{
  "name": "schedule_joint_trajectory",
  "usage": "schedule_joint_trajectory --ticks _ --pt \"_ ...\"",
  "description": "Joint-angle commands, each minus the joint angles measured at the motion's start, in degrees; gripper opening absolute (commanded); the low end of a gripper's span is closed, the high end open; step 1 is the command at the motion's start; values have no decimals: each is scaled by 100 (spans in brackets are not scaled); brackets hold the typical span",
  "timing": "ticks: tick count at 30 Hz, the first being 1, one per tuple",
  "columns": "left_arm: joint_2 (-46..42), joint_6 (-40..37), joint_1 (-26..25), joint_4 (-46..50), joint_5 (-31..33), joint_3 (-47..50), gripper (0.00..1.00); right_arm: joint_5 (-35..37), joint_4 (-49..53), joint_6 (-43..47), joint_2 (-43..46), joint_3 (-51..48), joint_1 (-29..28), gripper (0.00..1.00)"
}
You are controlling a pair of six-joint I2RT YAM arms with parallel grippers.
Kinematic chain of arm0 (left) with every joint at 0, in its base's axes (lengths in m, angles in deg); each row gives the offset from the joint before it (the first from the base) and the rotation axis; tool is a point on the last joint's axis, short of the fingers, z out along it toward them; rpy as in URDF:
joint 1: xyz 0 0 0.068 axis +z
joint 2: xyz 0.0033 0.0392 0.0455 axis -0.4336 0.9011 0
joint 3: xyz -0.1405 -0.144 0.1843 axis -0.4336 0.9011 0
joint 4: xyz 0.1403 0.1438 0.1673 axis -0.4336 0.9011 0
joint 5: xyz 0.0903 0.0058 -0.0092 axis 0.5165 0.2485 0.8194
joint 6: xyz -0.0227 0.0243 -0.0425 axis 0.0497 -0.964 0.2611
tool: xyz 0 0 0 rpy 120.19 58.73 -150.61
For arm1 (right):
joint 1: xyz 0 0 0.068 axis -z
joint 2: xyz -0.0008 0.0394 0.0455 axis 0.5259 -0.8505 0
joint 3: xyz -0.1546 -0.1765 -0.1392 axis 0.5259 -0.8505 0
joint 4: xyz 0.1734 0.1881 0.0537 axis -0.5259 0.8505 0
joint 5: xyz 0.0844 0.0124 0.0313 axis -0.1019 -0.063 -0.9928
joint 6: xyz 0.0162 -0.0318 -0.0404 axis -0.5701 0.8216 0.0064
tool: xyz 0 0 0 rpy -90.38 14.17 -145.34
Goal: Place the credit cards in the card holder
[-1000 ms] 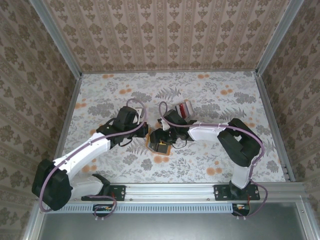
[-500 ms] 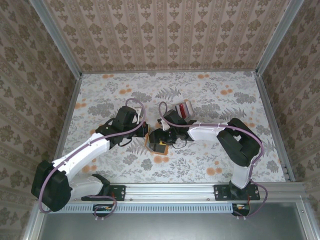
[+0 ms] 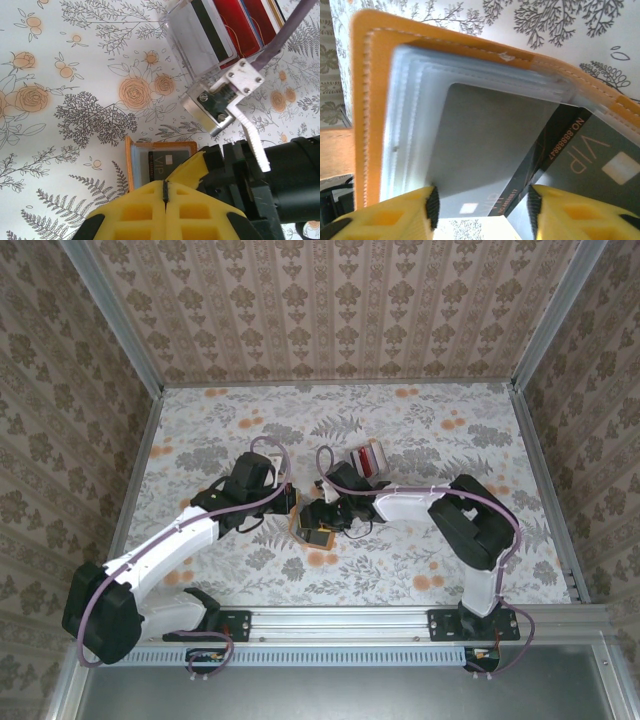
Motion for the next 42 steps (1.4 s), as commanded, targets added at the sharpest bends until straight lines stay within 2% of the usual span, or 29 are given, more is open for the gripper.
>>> schedule_joint_trajectory --ticks 1,7,13,16,23,28,38,42 --pt "-142 94 42 140 -94 -129 0 -169 -282 -33 -177 -71 10 46" --pt "-179 136 48 195 -44 -134 0 -27 -406 -26 -109 -231 12 39" --pt "-227 208 57 234 -62 -152 0 216 -496 -27 -158 -401 31 20" --pt "-264 242 57 234 -74 -140 0 288 -486 -3 -228 -367 36 16" --pt "-258 513 48 -20 -276 -44 0 485 -439 -168 -403 -169 32 11" --pt "-276 804 39 -210 -360 69 0 486 -772 -398 -565 -115 34 10" --pt "-356 1130 63 -208 -442 140 0 -127 -2939 -1400 -964 -625 251 12" --pt "-375 1209 102 -290 -559 138 0 -135 -2776 -1307 -923 -621 288 14"
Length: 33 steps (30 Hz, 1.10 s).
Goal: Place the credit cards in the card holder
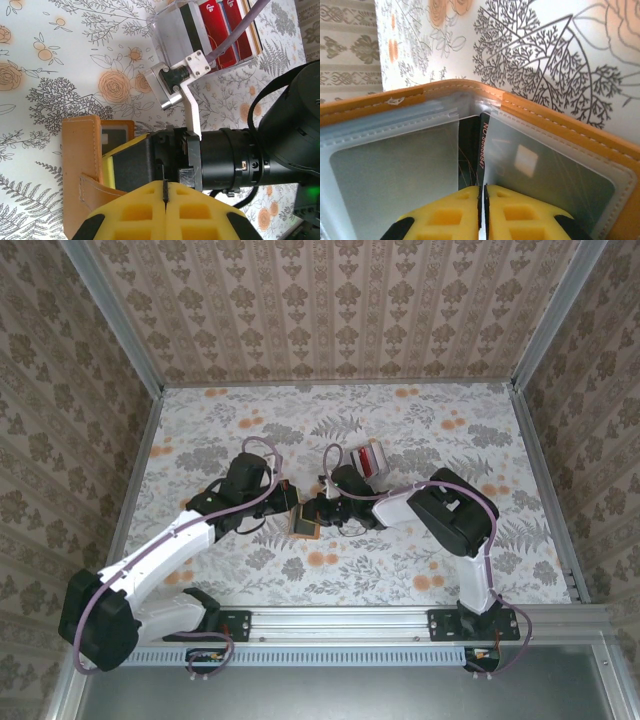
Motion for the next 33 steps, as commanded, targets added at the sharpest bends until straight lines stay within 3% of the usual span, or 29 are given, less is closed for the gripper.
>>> schedule_joint_trajectory --ticks 1,7,17,18,19,21,25,27,33 --pt "-123 145 69 -73 -157 13 0 23 32 -71 -153 -101 46 15" --pt "-236 96 433 57 -166 292 0 202 587 264 159 -90 37 16" --pt "-512 166 1352 -216 -381 1325 0 524 2502 1396 602 480 -63 19" --pt "-491 180 1365 -230 -402 1359 3 500 2560 1436 560 548 -73 20" --pt "-469 174 1374 -207 -411 1361 14 463 2560 1431 520 578 -74 20" --pt "-393 103 1397 -37 -399 1315 21 440 2577 1425 462 612 -77 20" --pt "-199 -244 1576 884 -224 888 50 590 2788 1535 524 646 -101 21" --pt "-214 -421 1626 1232 -153 584 58 773 3044 1715 596 711 -145 21" --pt "-249 -633 1581 1607 -367 -476 64 890 3255 1834 655 757 -186 21"
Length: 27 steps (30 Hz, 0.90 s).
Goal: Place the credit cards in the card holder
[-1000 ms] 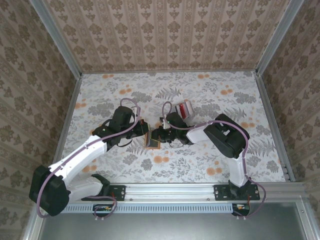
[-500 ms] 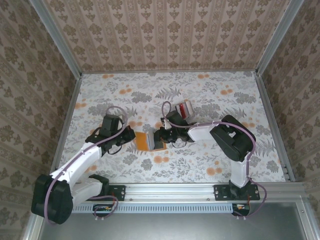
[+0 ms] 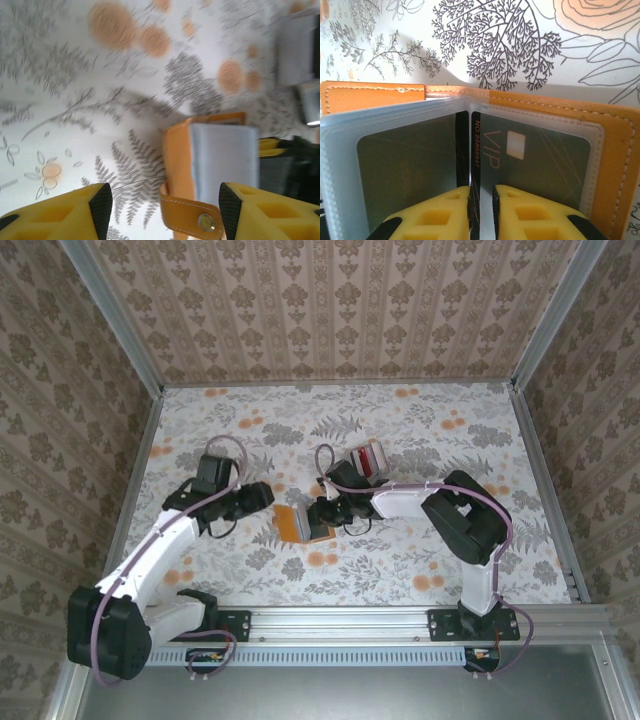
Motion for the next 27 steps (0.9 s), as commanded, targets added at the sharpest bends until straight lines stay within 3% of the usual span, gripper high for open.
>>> schedule_joint_trajectory --ticks 1,5,10,18,27 --pt "10 -208 -86 317 -231 -549 64 240 423 173 152 93 -44 21" --pt "406 7 -586 296 -251 -870 64 248 433 164 103 158 -67 21" --pt "1071 185 -1257 433 206 -1074 63 253 439 164 107 185 -71 21" --pt "2003 144 -1350 51 103 -984 62 252 418 177 154 107 -73 21" --pt "2351 180 -1410 -251 -12 -848 58 234 282 98 146 17 -76 21"
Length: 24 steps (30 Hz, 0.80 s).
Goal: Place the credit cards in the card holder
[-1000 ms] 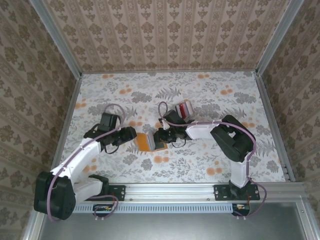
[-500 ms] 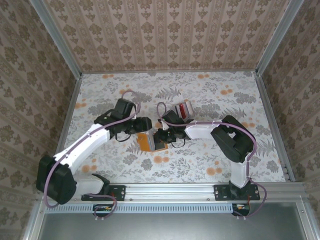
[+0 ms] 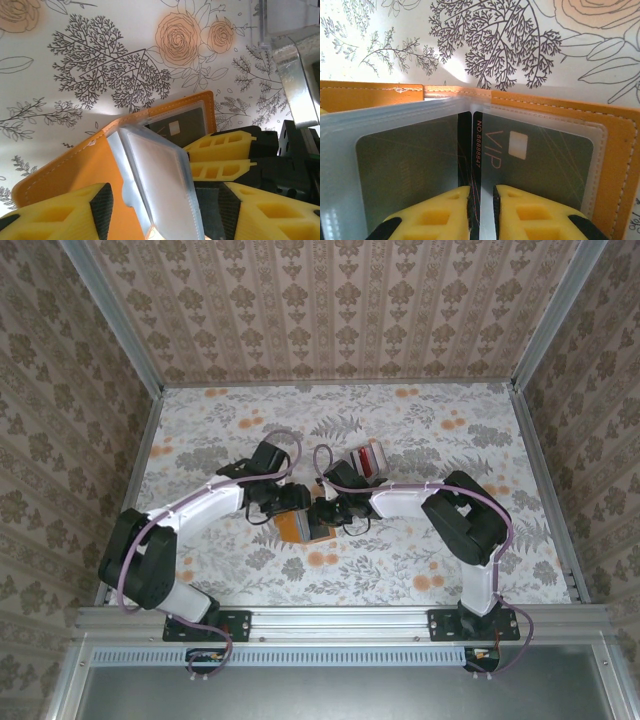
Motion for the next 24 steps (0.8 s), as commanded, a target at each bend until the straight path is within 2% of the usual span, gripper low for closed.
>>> schedule_joint_trajectory --ticks 1,8,12,18,24 --pt "73 84 -23 -95 -21 143 56 108 105 54 141 -72 -34 21" --pt "117 129 37 -290 -42 435 40 85 87 46 124 -72 -29 21" --pt "4 96 78 -206 23 456 35 72 71 27 105 -89 -19 21" --pt "-140 66 117 -166 59 456 34 -103 -134 -103 68 -151 -13 22" --pt "-173 135 116 -292 -93 415 20 -240 -260 -120 -34 -131 0 23"
